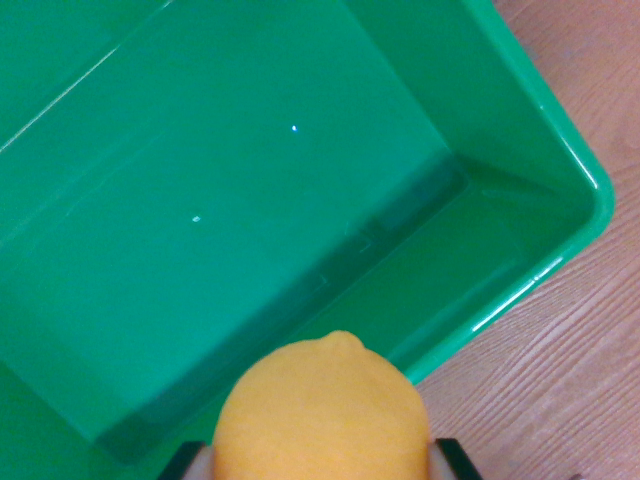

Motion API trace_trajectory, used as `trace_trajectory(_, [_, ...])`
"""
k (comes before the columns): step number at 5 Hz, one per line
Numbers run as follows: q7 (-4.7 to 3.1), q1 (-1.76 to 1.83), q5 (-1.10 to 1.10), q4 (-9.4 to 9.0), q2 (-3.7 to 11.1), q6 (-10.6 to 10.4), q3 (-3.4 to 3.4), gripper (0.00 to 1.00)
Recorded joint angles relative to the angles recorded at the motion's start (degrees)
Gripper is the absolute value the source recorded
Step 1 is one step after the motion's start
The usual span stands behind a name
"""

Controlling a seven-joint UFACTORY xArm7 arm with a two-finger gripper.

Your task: Pick fruit

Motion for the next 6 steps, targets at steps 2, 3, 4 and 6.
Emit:
trace_trajectory(2, [0.07,0.01,-0.04,0.94,-0.48,1.4,-0.01,1.0])
trace_trajectory(3, [0.13,0.01,-0.08,1.75,-0.89,2.6,-0.02,1.0])
trace_trajectory(4, [0.13,0.01,-0.08,1.75,-0.89,2.6,-0.02,1.0])
trace_trajectory(6, [0.17,0.02,-0.11,2.37,-1.2,3.6,-0.02,1.0])
